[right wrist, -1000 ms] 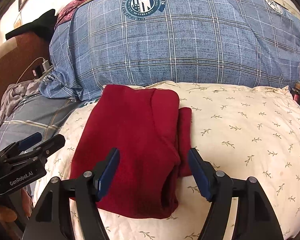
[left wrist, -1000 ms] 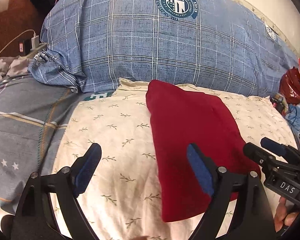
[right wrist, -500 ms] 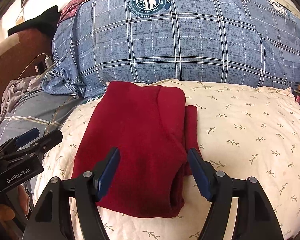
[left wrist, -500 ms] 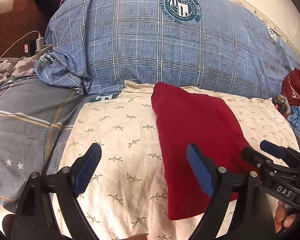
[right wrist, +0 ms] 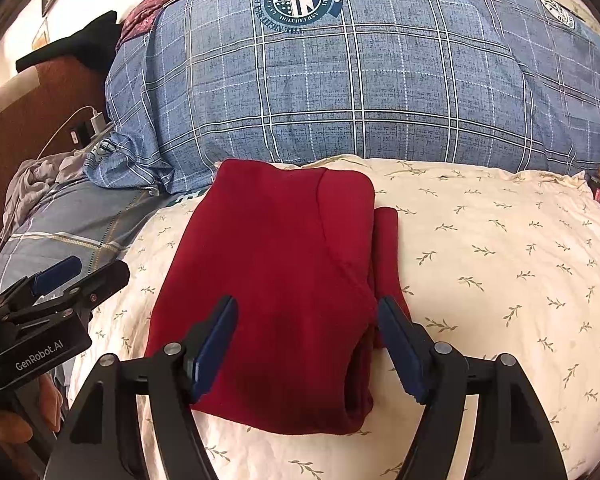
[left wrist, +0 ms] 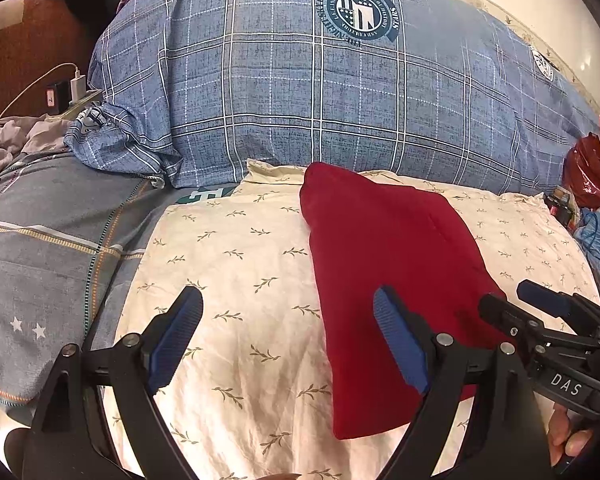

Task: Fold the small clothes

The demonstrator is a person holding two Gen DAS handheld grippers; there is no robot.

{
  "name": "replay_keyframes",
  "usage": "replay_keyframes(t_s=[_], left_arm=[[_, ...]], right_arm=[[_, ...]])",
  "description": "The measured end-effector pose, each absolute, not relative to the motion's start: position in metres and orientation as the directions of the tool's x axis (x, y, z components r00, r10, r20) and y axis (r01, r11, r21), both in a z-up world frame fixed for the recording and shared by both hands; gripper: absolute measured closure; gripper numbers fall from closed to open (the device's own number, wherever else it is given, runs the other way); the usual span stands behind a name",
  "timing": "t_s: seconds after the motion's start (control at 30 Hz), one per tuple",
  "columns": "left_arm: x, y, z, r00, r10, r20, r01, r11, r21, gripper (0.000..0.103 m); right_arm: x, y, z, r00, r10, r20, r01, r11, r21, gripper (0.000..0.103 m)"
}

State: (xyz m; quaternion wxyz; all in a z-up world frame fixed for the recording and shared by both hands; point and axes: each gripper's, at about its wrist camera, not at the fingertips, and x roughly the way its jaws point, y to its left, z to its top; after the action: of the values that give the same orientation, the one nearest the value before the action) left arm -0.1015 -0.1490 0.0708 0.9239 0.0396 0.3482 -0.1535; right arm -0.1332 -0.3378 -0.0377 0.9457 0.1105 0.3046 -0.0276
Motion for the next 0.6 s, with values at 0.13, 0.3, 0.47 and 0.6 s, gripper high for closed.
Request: replay_keyframes(t_s=[0.13,0.3,0.47,0.6], left_arm=[[-0.1011,-0.1496,0.0704,0.709,-0.254,-0.657,0.311,0.95,-0.032,0.015],[-0.1009,-0.1494,0.0701,0.706,-0.254,-0.661,0.313,0.949,-0.03,0.015],[-0.1015,-0.1495,0.0693,0.706,-0.253,-0.662,0.313,0.949,-0.03,0.015],[-0.1026,-0.1497,0.07,0.709,-0.252,-0.659,0.311,0.95,-0.029,0.015]], right_arm=[[-0.1328,-0.3366,-0.0385,0.811,0.02,-0.585,0.117,0.974,0.196,0.029],[-0.1327,-0.3347,-0.0376,0.812,0.018,-0.583,0.116,0.975,0.191,0.029],[-0.1316,-0.3355,-0.0371,0.813,0.02,-0.582,0.114,0.975,0.191,0.029],[-0.1303,-0.3346,-0.0388,0.807,0.016,-0.59,0.117,0.975,0.187,0.029]])
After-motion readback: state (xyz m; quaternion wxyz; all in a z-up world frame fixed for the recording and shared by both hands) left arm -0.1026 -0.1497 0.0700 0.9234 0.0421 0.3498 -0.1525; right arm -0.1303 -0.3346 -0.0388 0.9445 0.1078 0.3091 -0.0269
